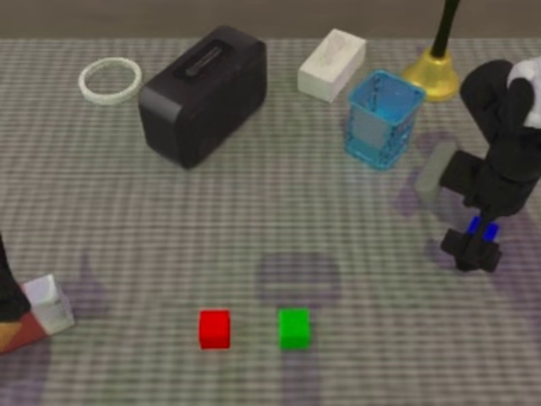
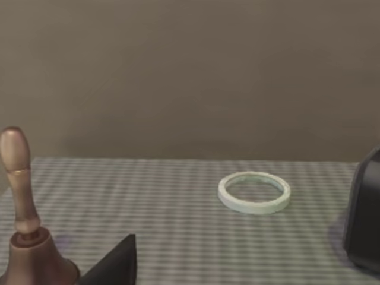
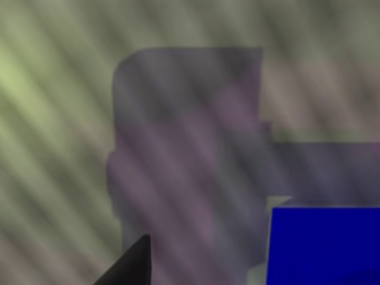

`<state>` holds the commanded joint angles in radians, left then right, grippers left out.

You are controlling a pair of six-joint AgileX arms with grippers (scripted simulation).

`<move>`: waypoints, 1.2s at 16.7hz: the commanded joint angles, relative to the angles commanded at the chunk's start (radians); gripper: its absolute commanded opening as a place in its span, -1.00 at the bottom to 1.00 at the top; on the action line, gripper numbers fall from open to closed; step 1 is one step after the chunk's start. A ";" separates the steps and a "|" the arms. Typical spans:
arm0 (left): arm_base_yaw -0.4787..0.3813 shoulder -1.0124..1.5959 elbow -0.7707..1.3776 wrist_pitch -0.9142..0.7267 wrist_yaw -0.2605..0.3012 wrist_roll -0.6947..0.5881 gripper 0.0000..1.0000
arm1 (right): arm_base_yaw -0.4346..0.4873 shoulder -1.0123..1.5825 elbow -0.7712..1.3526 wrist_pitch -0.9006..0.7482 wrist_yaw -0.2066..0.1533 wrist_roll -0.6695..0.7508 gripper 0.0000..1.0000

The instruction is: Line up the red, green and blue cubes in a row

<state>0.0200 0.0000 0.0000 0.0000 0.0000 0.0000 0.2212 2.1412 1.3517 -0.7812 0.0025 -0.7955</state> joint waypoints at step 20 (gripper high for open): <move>0.000 0.000 0.000 0.000 0.000 0.000 1.00 | 0.002 -0.055 0.049 -0.088 -0.011 0.010 -1.00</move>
<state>0.0200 0.0000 0.0000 0.0000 0.0000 0.0000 0.2234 2.0858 1.4006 -0.8688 -0.0087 -0.7853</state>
